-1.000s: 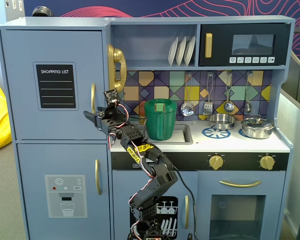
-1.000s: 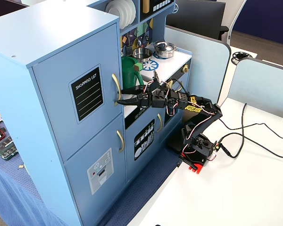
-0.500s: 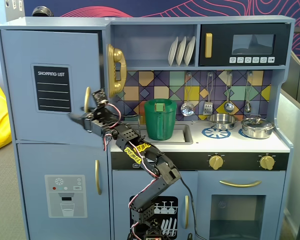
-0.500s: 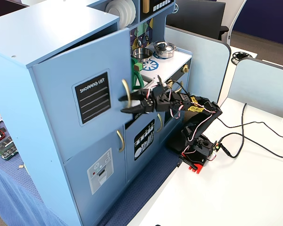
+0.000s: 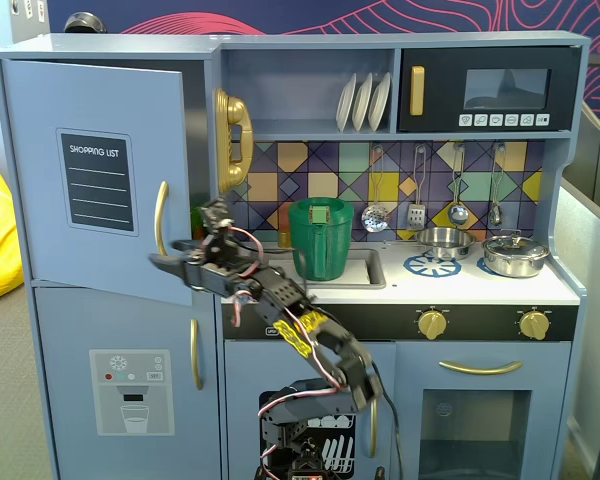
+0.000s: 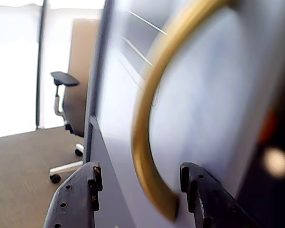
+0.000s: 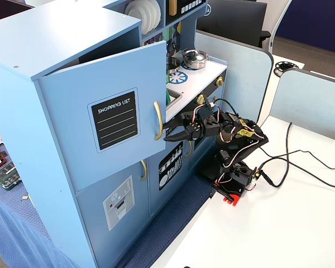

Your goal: Open the left cabinet door

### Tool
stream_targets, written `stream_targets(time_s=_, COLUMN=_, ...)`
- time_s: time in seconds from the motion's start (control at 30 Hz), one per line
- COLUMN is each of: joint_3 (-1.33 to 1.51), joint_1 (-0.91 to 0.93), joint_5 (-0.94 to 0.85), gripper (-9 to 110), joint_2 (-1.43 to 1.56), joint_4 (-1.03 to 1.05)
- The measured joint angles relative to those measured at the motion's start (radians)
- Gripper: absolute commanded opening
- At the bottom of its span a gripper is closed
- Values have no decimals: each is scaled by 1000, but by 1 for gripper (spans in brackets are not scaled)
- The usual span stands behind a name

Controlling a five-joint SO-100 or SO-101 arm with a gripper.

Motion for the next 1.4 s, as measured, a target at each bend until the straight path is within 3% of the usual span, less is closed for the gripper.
stream_targets(time_s=0.33, joint_3=54, joint_1=354, joint_5=166, gripper=15, joint_2=238, joint_4=265)
stream_targets(time_s=0.6, joint_3=54, joint_1=451, joint_5=158, gripper=11, joint_2=87, joint_4=106)
stream_targets(time_s=0.97, joint_3=-11, joint_1=196, joint_5=2, gripper=14, joint_2=-89, joint_4=-86)
stream_targets(time_s=1.4, joint_3=-25, joint_1=-147, joint_5=-83, gripper=11, joint_2=-117, joint_4=-120)
